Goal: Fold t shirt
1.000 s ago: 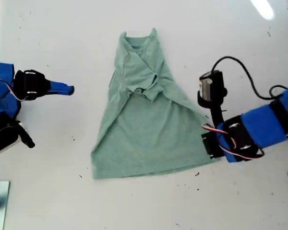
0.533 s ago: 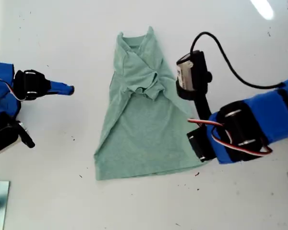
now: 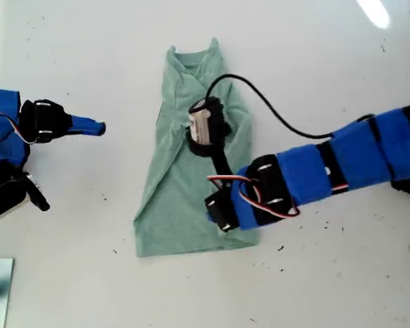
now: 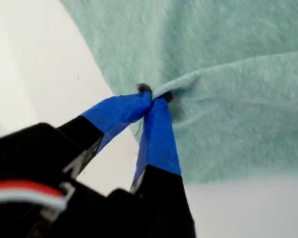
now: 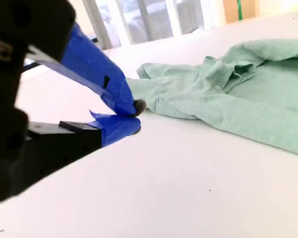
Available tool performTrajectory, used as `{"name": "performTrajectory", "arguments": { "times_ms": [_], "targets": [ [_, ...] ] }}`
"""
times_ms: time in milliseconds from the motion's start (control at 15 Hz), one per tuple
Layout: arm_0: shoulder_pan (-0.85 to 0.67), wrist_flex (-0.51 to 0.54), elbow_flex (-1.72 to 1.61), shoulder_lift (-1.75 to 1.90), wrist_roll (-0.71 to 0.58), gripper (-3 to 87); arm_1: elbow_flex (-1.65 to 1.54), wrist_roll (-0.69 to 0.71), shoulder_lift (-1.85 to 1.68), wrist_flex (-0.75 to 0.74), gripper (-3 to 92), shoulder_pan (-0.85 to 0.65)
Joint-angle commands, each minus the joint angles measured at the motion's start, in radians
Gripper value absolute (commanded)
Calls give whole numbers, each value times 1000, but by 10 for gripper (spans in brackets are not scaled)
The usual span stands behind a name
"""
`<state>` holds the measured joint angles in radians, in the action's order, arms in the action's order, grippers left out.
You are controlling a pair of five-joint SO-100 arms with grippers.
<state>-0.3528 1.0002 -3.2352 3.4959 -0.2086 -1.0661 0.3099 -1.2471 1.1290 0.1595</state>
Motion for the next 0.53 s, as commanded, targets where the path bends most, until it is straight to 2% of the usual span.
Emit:
{"name": "performTrajectory", "arguments": {
  "times_ms": [0,133,467],
  "targets": [
    [9,-20,-11,6,-5,-3,46,78,35,-230,-5,-17],
    [12,-20,-11,6,-5,-3,48,115,15,-183,291,-14],
    [11,-20,-11,6,-5,-3,-66,123,-457,235,248,-14]
  ]
}}
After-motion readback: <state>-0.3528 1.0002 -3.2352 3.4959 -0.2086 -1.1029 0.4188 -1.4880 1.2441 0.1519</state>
